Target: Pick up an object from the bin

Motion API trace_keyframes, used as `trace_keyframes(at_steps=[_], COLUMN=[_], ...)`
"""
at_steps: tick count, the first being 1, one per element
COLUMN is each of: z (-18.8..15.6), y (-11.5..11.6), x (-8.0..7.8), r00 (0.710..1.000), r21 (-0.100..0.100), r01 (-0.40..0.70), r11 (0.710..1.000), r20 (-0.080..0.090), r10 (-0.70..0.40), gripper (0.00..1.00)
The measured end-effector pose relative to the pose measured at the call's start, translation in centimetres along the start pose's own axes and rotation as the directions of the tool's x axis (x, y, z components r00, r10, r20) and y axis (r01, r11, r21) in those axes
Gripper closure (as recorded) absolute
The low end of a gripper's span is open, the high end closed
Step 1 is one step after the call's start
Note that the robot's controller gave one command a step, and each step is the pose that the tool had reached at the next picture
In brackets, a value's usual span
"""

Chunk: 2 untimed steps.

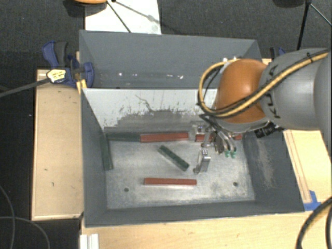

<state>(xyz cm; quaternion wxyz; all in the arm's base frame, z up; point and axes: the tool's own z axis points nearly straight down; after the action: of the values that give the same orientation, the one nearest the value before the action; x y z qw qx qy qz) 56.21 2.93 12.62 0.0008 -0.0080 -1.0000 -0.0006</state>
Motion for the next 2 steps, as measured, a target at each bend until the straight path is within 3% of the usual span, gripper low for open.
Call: trace_keyframes(at_steps=[1, 2], z=[0.5, 4.2], y=[5.5, 4.8], x=[-1.8, -0.4], r00=[0.999, 0.966], r21=[-0.001, -0.001], r01=[0.033, -0.258], r11=[0.999, 0.966], r20=[0.007, 0.005], r10=[-0.033, 0.258], gripper=[0.00, 0.00])
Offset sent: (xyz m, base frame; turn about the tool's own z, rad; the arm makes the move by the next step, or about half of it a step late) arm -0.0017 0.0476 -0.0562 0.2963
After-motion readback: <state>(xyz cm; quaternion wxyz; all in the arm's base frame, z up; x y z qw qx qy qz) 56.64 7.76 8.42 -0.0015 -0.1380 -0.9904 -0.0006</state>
